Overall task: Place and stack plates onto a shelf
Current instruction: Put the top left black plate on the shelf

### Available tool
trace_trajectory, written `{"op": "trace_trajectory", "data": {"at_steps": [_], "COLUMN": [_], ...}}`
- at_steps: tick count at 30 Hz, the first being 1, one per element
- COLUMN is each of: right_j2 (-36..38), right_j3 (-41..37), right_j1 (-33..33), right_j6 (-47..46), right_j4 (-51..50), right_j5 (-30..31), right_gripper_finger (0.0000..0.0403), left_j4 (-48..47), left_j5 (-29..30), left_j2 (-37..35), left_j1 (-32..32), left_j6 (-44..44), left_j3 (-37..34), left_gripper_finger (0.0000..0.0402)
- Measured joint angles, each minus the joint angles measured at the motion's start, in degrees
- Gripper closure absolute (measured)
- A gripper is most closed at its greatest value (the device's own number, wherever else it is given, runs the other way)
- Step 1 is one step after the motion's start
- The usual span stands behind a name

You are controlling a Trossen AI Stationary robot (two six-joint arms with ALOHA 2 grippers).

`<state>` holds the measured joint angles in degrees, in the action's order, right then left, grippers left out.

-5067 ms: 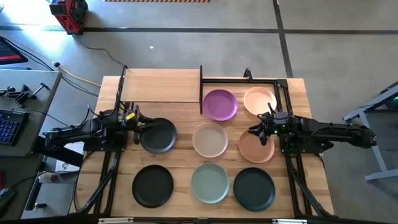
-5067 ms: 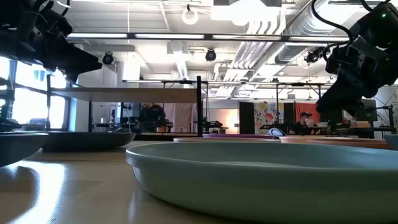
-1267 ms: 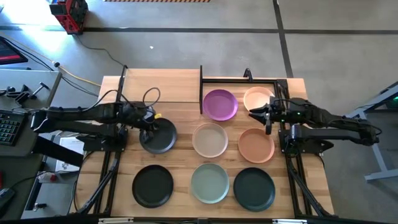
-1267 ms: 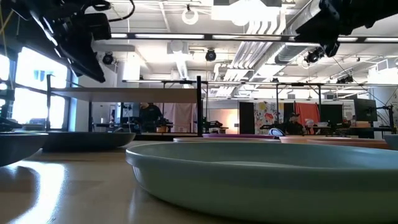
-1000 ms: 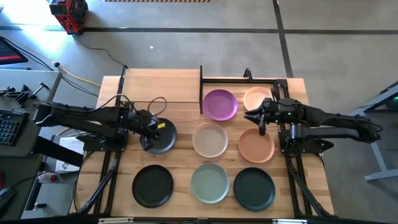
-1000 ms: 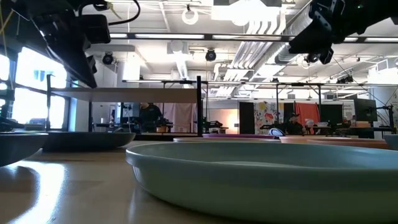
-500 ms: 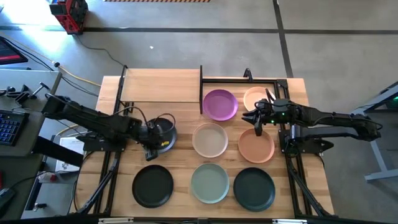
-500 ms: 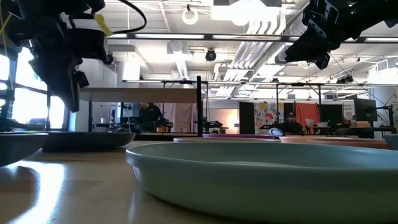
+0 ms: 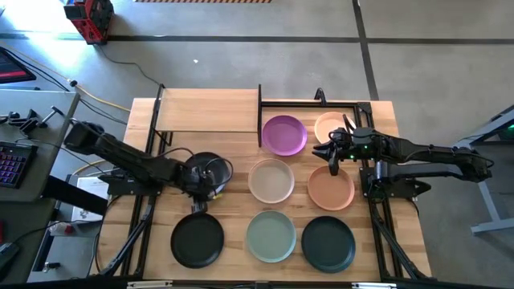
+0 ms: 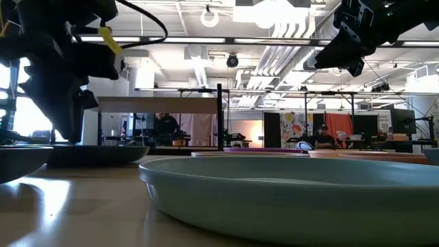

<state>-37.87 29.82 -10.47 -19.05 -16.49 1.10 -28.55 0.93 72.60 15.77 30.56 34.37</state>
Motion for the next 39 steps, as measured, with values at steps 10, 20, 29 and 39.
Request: {"op": "trace_trajectory", "data": {"at_steps": [10, 20, 29, 39], "right_j2": [0.0, 0.0, 0.0, 0.0], "right_j3": [0.0, 0.0, 0.0, 0.0], "right_j1": [0.0, 0.0, 0.0, 0.0], "right_j6": [0.0, 0.0, 0.0, 0.0], "right_j4": [0.0, 0.0, 0.0, 0.0], "right_j5": [0.0, 0.0, 0.0, 0.0], "right_gripper_finger": [0.0318, 0.0318, 0.0318, 0.0318], "left_j4": [0.4, 0.7, 0.8, 0.5], "left_j5": [1.5, 5.7, 6.1, 6.9], "left_j2": [4.9, 7.7, 7.6, 7.6], "left_j1": [0.4, 0.4, 0.4, 1.9], "left_j6": [0.9, 1.4, 1.4, 0.4], "left_j3": [0.0, 0.1, 0.2, 0.2], "left_gripper_finger": [0.0296, 0.0303, 0.0359, 0.0381]}}
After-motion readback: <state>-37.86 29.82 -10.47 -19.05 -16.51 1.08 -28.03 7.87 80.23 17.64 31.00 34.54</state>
